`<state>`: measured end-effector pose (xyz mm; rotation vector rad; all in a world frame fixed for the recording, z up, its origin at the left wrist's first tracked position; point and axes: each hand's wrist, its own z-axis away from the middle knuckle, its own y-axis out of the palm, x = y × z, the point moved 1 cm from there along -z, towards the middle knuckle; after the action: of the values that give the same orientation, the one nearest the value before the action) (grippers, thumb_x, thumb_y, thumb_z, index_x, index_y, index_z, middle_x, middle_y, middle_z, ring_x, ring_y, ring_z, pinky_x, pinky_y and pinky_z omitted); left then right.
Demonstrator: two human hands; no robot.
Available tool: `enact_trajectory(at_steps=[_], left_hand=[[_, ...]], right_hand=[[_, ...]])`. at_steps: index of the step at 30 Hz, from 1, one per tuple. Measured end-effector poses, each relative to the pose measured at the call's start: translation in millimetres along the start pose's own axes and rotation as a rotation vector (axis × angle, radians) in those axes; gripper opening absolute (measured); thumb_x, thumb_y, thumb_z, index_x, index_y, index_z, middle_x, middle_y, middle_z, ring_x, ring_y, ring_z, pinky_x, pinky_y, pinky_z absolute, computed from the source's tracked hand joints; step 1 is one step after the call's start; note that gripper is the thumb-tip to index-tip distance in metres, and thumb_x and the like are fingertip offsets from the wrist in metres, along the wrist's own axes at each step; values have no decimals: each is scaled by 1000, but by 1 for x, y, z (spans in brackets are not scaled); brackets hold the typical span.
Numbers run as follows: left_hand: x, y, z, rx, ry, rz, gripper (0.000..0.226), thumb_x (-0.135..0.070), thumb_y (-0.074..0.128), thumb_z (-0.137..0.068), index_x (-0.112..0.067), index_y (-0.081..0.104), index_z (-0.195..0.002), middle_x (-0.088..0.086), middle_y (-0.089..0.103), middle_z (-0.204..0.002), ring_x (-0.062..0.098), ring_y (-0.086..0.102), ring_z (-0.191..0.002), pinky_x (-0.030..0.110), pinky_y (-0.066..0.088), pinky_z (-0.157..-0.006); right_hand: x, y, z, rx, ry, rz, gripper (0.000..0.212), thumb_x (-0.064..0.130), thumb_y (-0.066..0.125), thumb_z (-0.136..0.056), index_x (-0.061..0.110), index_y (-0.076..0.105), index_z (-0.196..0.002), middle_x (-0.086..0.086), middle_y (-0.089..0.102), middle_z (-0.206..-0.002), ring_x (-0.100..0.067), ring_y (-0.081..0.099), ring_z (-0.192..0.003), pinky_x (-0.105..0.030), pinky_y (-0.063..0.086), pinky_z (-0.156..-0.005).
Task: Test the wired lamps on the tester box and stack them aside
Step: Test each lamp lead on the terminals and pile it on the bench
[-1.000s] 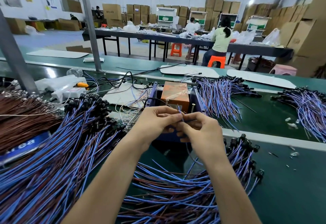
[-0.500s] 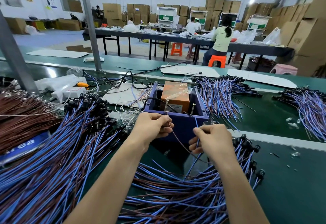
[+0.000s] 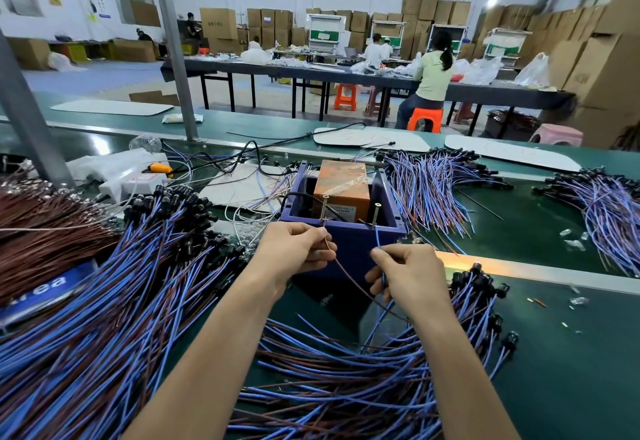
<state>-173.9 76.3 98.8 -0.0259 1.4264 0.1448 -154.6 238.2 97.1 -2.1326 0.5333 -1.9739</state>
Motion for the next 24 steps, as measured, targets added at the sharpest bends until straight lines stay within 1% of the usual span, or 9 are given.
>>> enact_trajectory(at_steps=[3,6,8,11,14,16,19,21,24], left_hand=[[0,-2,-1,14,-9,-12,20,-12,57,-94,-4,68,-79,4,72,-65,9,68,-55,18,52,-50],[-1,-3,0,50,12,-40,20,-12,56,-94,-4,68,-80,4,72,-66,9,67,-55,18,52,-51],[-3,-3,2,116,51,-86,19,-12,56,-95,-5,68,-81,3,73,-68,9,67,-56,19,53,-53],[-7,-4,5,233,101,-102,17,-11,56,-94,-7,69,-83,4,73,-72,9,66,-57,19,54,-56],[-13,-11,5,266,121,-140,15,-14,58,-93,-11,70,-83,3,74,-76,9,66,-59,18,53,-57],[-15,-18,4,252,119,-256,16,-16,58,-93,-15,70,-84,0,74,-78,7,66,-61,16,52,-58],[-12,-32,-1,179,105,-529,16,-12,59,-92,-15,71,-81,1,73,-75,10,64,-62,20,51,-62],[-7,-43,-9,90,93,-738,19,-3,57,-87,-12,73,-81,7,74,-80,20,67,-75,28,52,-74],[2,-65,-18,-89,31,-1105,23,-3,55,-84,-14,72,-92,13,72,-97,27,65,-94,29,50,-80]], right_hand=[[-2,0,-1,0,-14,4,31,10,57,-94,25,64,-69,1,64,-48,-7,54,-35,-15,41,-38],[-1,1,-2,34,-20,25,23,13,59,-93,18,70,-73,1,64,-49,-9,54,-37,-13,38,-39],[3,4,0,138,-15,-7,20,14,61,-92,14,73,-75,-2,66,-56,-13,54,-38,-12,34,-39],[8,8,5,326,13,-41,20,21,59,-94,16,75,-83,-8,73,-80,-13,59,-49,-15,35,-42],[12,6,8,453,-22,23,18,27,57,-95,25,75,-96,7,76,-87,4,61,-68,-6,40,-56],[14,1,9,534,-67,85,19,28,58,-94,28,74,-104,13,75,-90,16,58,-69,1,37,-61],[17,-5,13,667,-83,128,22,28,57,-95,29,71,-112,11,75,-92,12,59,-74,-8,41,-70],[18,-5,15,762,-79,183,24,29,57,-95,29,69,-115,11,75,-94,8,61,-78,-15,45,-73],[18,-3,18,862,-65,237,27,31,59,-94,34,66,-120,12,74,-101,5,63,-94,-19,50,-84]])
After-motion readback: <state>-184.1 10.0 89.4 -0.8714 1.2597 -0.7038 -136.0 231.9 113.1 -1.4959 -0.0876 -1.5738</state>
